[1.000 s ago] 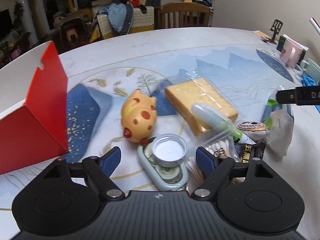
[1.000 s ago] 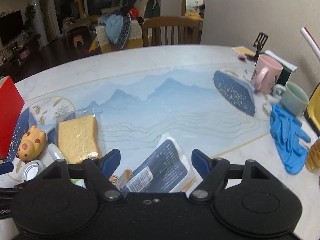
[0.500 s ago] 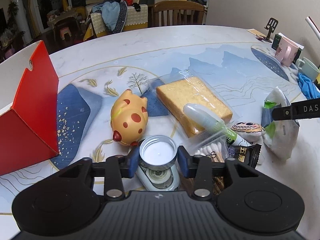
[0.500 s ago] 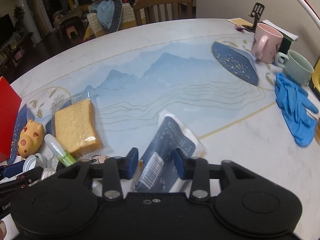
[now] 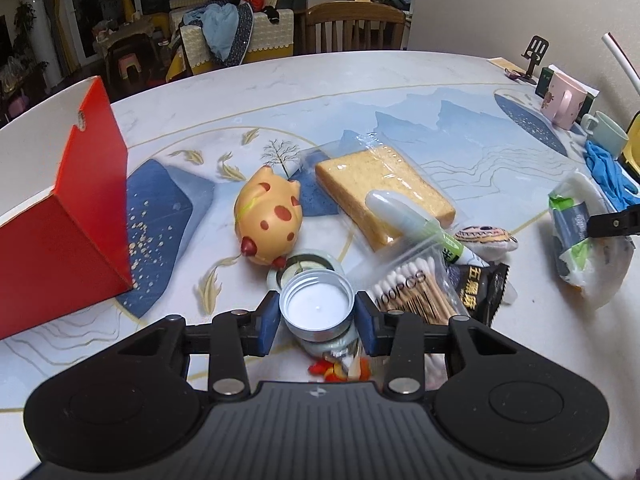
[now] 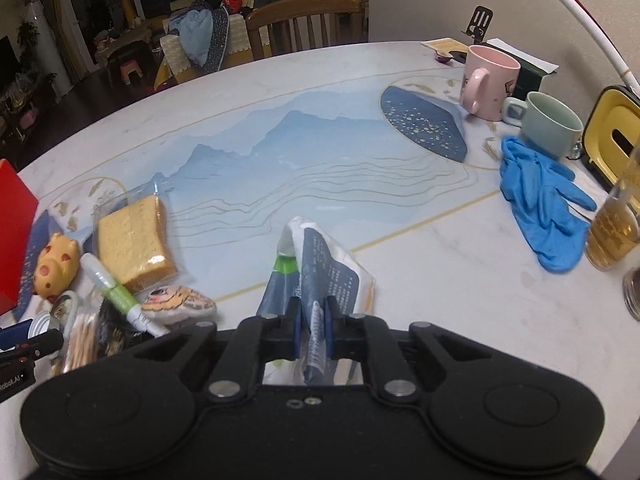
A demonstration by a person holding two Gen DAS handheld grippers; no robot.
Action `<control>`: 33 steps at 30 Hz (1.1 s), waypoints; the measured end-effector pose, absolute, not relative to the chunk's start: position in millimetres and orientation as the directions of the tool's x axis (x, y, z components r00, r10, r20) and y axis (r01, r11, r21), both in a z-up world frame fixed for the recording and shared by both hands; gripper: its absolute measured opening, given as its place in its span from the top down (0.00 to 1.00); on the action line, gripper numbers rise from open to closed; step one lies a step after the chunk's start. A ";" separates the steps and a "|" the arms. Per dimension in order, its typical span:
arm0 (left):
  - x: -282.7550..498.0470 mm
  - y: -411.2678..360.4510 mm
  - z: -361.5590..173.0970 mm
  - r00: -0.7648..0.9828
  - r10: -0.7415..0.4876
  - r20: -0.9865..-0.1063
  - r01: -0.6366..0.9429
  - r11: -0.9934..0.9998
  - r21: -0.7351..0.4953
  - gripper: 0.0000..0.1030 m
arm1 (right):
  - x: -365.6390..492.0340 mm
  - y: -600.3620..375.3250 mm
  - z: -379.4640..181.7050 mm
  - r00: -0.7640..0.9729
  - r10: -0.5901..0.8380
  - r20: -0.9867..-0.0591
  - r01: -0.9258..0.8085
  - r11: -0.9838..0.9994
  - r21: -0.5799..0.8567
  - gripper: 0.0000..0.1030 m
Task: Organize objects
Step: 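Carry the lid and the packet with both grippers over the red box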
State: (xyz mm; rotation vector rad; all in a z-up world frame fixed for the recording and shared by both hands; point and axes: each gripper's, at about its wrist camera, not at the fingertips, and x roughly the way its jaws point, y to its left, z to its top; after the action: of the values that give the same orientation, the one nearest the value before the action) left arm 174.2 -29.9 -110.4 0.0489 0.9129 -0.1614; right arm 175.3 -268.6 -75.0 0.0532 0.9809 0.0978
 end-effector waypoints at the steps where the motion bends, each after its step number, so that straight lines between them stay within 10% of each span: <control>1: 171.2 -27.9 -107.8 0.602 -0.124 -0.789 0.162 0.986 -0.031 0.62 | 171.7 -270.1 -71.8 0.554 0.114 -0.825 -0.062 0.994 0.095 0.90; 33: 118.1 147.9 -0.9 0.752 -0.032 -0.659 0.040 0.999 -0.003 0.62 | 136.1 -50.9 51.8 0.505 0.507 -0.698 -0.578 0.799 0.162 0.90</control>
State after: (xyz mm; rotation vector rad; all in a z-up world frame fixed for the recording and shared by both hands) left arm 118.1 147.9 -0.9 0.0116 0.7188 -0.0396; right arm 136.1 -50.9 51.8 -0.0965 0.8091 0.6560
